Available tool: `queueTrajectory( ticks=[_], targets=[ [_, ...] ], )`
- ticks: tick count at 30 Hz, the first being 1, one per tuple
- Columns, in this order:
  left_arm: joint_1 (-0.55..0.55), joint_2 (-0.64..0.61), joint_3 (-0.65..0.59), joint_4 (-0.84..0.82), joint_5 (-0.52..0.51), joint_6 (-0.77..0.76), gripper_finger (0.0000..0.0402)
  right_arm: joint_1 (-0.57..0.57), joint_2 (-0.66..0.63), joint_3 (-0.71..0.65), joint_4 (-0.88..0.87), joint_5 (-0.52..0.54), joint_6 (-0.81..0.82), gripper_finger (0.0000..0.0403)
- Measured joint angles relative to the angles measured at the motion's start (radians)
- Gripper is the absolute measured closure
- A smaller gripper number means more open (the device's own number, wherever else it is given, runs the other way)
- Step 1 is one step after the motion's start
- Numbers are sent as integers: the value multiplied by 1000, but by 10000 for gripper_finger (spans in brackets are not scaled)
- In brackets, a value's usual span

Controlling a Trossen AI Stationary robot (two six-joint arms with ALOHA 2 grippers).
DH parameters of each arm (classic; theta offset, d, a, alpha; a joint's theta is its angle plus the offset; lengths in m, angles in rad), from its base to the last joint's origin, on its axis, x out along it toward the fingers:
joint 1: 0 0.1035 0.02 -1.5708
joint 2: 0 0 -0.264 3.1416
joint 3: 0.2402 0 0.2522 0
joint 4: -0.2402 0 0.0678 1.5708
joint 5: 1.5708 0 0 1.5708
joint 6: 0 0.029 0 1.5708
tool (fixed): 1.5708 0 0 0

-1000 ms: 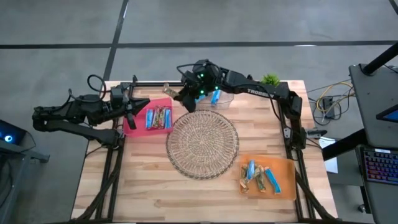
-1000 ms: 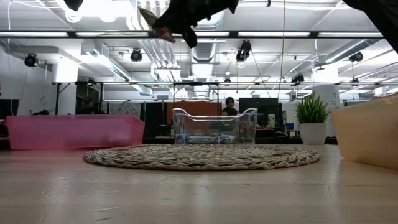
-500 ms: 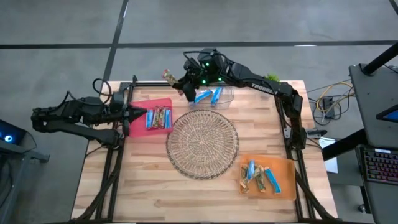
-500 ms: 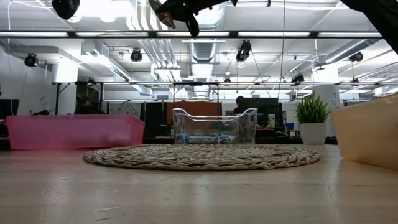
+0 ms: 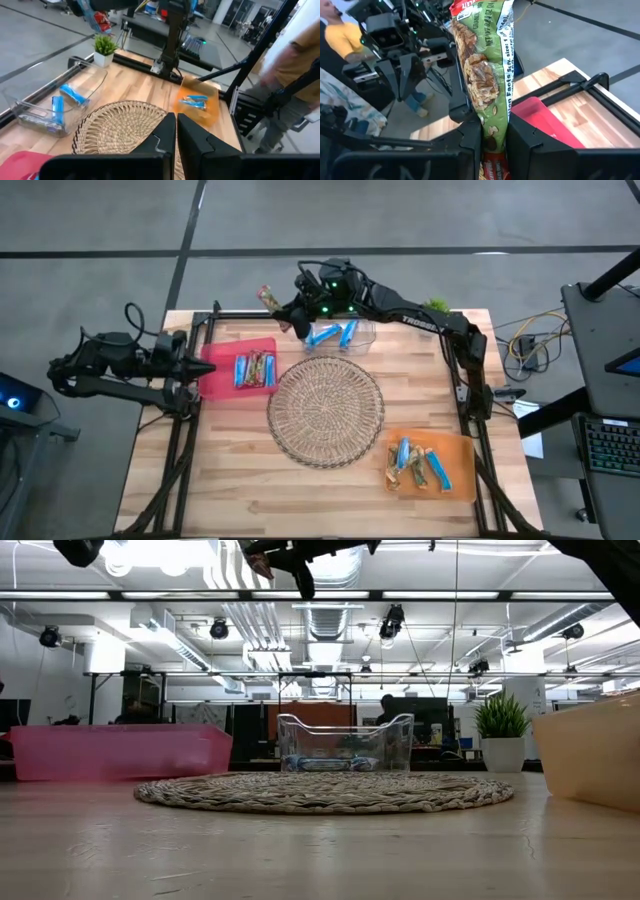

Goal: Pick and place Granola Bars by type
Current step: Put the red granola bar into the red bin

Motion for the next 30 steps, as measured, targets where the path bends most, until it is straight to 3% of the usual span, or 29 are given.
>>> queueTrajectory(
  ticks=[8,18,30],
  targets=[
    [0,-3,0,2,0,16,401,21,0,-43,111,0,81,349],
    [0,-3,0,2,0,16,401,51,0,-74,123,26,84,349],
    [0,-3,0,3,-1,15,401,51,0,-307,359,40,188,349]
  ],
)
